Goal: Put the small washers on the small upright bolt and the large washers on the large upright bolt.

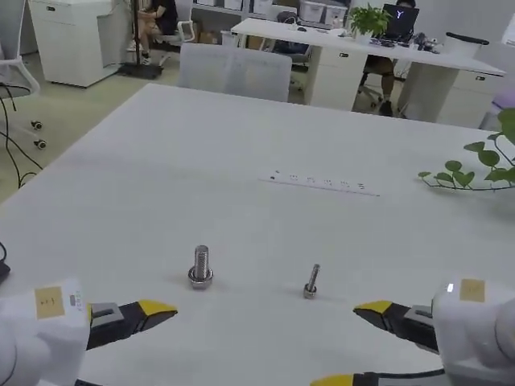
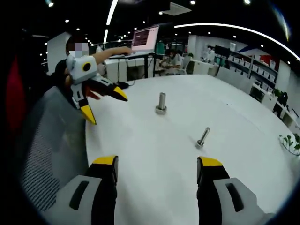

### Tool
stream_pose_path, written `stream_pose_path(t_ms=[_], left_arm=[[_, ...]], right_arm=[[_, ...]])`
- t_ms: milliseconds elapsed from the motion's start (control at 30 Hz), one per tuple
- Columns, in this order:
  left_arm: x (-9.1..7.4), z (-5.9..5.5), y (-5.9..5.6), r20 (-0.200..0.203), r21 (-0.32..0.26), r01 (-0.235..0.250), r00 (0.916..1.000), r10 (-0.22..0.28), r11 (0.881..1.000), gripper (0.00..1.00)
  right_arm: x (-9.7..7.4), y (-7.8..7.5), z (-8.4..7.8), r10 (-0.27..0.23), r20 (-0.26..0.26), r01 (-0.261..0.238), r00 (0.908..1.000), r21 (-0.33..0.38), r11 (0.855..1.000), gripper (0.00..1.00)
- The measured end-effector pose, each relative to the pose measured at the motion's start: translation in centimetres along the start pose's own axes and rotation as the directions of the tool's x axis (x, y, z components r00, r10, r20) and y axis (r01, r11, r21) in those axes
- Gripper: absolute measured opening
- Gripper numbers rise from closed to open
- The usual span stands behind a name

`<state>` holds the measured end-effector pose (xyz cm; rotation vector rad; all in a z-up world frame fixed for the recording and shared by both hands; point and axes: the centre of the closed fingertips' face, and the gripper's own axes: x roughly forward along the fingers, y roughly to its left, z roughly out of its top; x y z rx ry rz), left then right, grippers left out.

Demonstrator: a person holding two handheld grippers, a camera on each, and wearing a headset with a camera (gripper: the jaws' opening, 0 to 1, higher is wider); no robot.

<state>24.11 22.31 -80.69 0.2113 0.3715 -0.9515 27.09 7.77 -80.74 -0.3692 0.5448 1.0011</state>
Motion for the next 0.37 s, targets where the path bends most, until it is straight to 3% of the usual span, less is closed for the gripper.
stream_pose_path(t_ms=[367], left_arm=[[0.07,-0.09,-0.24,-0.002,0.002,0.0,1.0,0.0,1.0,0.63]], right_arm=[[0.36,0.2,-0.85,0.002,-0.009,-0.002,1.0,0.013,1.0,0.7]])
